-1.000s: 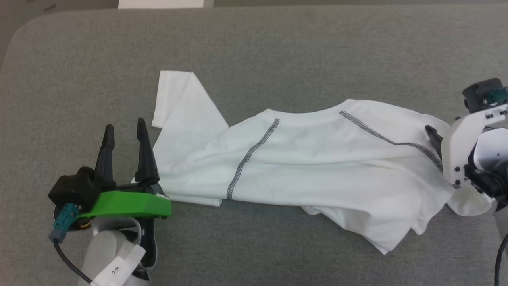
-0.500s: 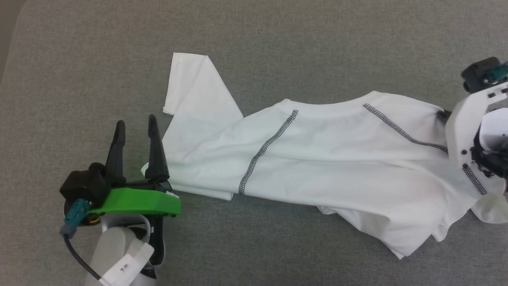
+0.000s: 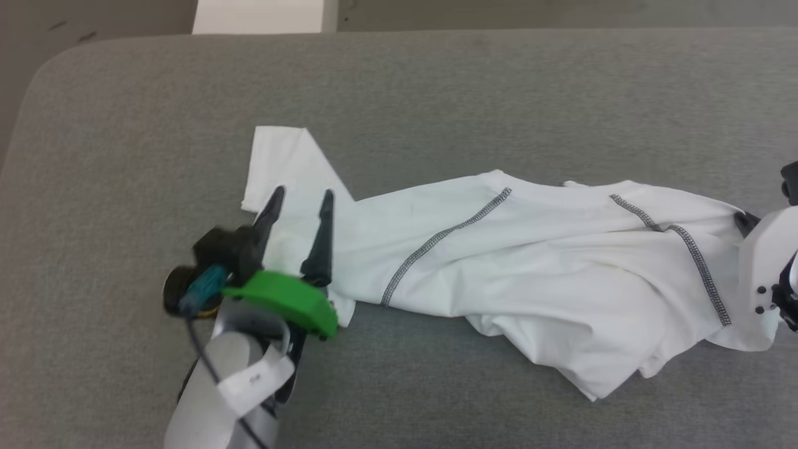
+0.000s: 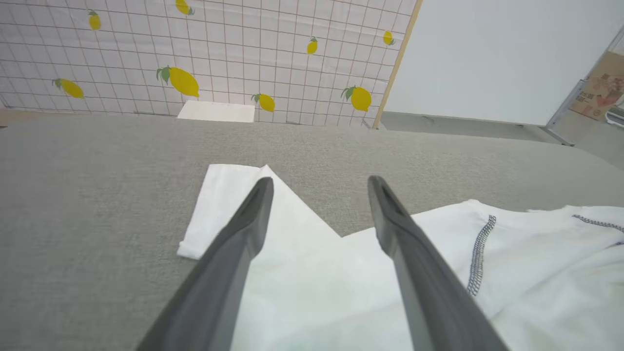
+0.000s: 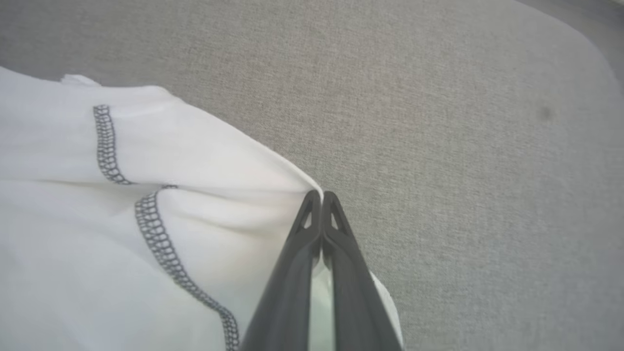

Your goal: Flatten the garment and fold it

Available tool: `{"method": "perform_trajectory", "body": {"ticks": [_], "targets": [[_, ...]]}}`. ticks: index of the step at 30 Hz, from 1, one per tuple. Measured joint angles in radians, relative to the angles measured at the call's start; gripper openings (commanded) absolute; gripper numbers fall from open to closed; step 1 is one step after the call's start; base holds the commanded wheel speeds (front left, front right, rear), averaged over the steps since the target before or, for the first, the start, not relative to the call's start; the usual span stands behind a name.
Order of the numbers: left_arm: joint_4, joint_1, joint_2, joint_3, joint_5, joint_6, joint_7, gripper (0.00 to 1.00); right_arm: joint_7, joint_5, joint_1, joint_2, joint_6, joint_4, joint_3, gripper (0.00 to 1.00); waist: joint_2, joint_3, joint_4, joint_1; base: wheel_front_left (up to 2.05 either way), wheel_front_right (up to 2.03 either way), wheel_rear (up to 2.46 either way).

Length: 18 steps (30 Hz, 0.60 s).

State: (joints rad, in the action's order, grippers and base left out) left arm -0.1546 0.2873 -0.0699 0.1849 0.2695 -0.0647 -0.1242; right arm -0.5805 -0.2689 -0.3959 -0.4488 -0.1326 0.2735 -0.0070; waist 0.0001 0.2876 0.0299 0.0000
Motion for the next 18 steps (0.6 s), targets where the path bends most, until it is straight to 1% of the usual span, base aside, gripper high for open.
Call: {"method": "perform_trajectory", "body": {"ticks": [4,8,10,11,18], "targets": [[-0.047,0.082,-0.008,0.052,-0.006,-0.018,0.134,1.0,-0.002,0.041,0.026,0.032,0.0,-0.026,-0.044,0.0,0.0,-0.021,-0.039,0.0,0.0,0.0,0.0],[-0.107,0.132,-0.021,0.085,-0.007,-0.023,0.293,1.0,-0.009,0.064,0.031,0.053,0.0,-0.045,-0.057,0.0,0.0,-0.029,-0.075,-0.0001,0.0,0.0,0.0],[-0.128,0.155,-0.031,0.101,-0.012,-0.024,0.354,1.0,-0.016,0.067,0.032,0.061,0.0,-0.055,-0.059,0.0,0.0,-0.028,-0.088,0.0,0.0,0.0,0.0],[-0.143,0.176,-0.037,0.11,-0.016,-0.025,0.397,1.0,-0.018,0.067,0.033,0.066,0.0,-0.063,-0.059,0.0,0.0,-0.025,-0.097,0.0,0.0,0.0,0.0],[-0.226,0.314,-0.068,0.188,-0.051,-0.042,0.604,1.0,-0.023,0.064,0.033,0.077,0.0,-0.093,-0.05,0.0,0.0,0.02,-0.123,0.0,0.0,0.0,0.0]]}}
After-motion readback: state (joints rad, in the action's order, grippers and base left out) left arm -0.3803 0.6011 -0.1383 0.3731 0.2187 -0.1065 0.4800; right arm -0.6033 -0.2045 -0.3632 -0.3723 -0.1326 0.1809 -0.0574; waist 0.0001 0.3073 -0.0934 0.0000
